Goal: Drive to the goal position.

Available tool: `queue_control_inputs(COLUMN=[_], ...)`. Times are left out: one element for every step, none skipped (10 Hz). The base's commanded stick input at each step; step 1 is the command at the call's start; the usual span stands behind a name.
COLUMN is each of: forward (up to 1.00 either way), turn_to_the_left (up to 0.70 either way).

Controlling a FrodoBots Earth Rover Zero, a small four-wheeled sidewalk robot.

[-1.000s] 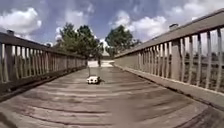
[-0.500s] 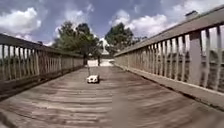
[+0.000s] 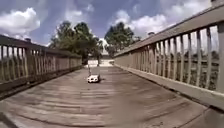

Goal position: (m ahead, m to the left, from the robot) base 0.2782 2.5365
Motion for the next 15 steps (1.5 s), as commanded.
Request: queue_control_inputs(forward=[0.85,0.85,0.85,0.85,0.85,0.85,0.85,0.85,0.85,0.85,0.85,0.85,0.85,0.85,0.85], turn_to_the_left=[0.00,0.00,0.00,0.00,0.00,0.00,0.00,0.00,0.00,0.00,0.00,0.00,0.00,0.00,0.00])
